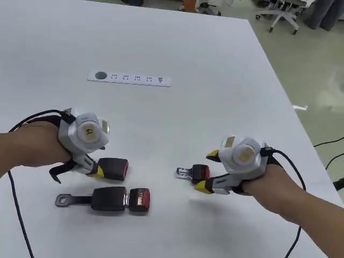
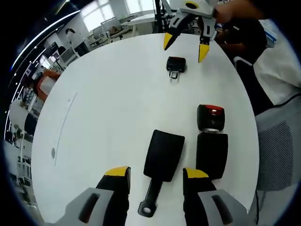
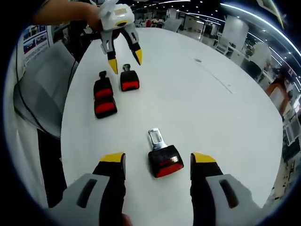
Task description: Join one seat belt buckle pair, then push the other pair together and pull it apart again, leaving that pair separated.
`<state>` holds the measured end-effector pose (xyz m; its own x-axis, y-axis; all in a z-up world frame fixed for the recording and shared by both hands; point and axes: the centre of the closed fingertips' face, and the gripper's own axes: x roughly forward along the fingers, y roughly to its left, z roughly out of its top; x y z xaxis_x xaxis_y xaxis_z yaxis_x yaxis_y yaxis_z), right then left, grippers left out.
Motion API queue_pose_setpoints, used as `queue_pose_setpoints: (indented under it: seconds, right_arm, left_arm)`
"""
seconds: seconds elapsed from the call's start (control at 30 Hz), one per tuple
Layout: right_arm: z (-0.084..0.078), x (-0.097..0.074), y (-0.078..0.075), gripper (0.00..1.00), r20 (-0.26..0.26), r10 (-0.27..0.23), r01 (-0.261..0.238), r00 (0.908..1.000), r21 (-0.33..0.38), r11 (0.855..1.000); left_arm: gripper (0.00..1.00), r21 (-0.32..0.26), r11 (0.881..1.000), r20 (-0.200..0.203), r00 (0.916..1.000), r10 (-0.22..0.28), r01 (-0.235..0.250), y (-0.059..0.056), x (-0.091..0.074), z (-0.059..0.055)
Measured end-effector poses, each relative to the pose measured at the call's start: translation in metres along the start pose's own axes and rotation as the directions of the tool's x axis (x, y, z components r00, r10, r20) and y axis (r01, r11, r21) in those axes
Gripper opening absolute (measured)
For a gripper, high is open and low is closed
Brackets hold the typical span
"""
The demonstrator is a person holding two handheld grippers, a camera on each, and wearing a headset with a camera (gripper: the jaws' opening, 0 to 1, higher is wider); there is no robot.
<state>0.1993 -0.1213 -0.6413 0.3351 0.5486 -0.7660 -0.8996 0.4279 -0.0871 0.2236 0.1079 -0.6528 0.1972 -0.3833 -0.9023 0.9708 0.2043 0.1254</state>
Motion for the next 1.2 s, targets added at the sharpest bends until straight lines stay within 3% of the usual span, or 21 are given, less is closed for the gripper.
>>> queue_pose_setpoints:
  seconds: [0.23,0.33,0.43,0.5,0.53,0.63,0.73,0.9,1.0,1.03,1.1,1.2]
  right_arm:
    - [0.008,-0.013,0.019,0.63,0.056,-0.014,0.013,0.9983,0.03,0.999]
    - [0.012,-0.019,0.027,0.68,0.077,-0.016,0.013,0.9969,0.034,0.999]
    - [0.015,-0.025,0.033,0.75,0.09,-0.017,0.013,0.9958,0.052,0.999]
    - [0.01,-0.026,0.034,0.77,0.087,-0.018,0.012,0.996,0.067,0.998]
    - [0.007,-0.026,0.034,0.79,0.083,-0.02,0.014,0.9964,0.075,0.997]
    - [0.001,-0.03,0.037,0.86,0.086,-0.038,0.029,0.9956,0.103,0.994]
    - [-0.005,-0.031,0.043,0.9,0.092,-0.038,0.024,0.995,0.144,0.989]
    - [-0.011,-0.037,0.05,0.97,0.101,-0.051,0.033,0.9935,0.176,0.984]
    - [-0.012,-0.04,0.053,0.99,0.109,-0.057,0.035,0.9924,0.196,0.98]
    - [-0.012,-0.041,0.054,0.99,0.11,-0.058,0.035,0.9923,0.203,0.979]
    - [-0.01,-0.044,0.056,0.99,0.114,-0.066,0.041,0.9913,0.209,0.977]
    - [-0.007,-0.047,0.058,0.99,0.12,-0.079,0.051,0.9897,0.218,0.975]
  left_arm:
    - [0.54,-0.104,0.992,0.087,0.9926,0.085,-0.075,-0.02,-0.034,-0.014]
    - [0.63,-0.197,0.979,0.144,0.9861,0.084,-0.055,-0.035,-0.04,-0.017]
    - [0.68,-0.224,0.971,0.135,0.9837,0.118,-0.086,-0.039,-0.045,-0.031]
    - [0.73,-0.266,0.957,0.144,0.9772,0.156,-0.114,-0.041,-0.052,-0.036]
    - [0.76,-0.3,0.946,0.162,0.9706,0.178,-0.124,-0.043,-0.056,-0.037]
    - [0.84,-0.39,0.911,0.175,0.9609,0.215,-0.133,-0.046,-0.057,-0.052]
    - [0.91,-0.414,0.897,0.157,0.9589,0.236,-0.153,-0.054,-0.063,-0.065]
    - [0.95,-0.464,0.871,0.163,0.9505,0.264,-0.163,-0.073,-0.078,-0.077]
    - [1.0,-0.508,0.843,0.169,0.9391,0.299,-0.177,-0.077,-0.084,-0.092]
    - [1.0,-0.516,0.837,0.166,0.9369,0.308,-0.183,-0.08,-0.085,-0.092]
    - [1.0,-0.526,0.828,0.162,0.9336,0.32,-0.193,-0.086,-0.089,-0.103]
    - [1.0,-0.537,0.82,0.168,0.9276,0.334,-0.198,-0.09,-0.092,-0.109]
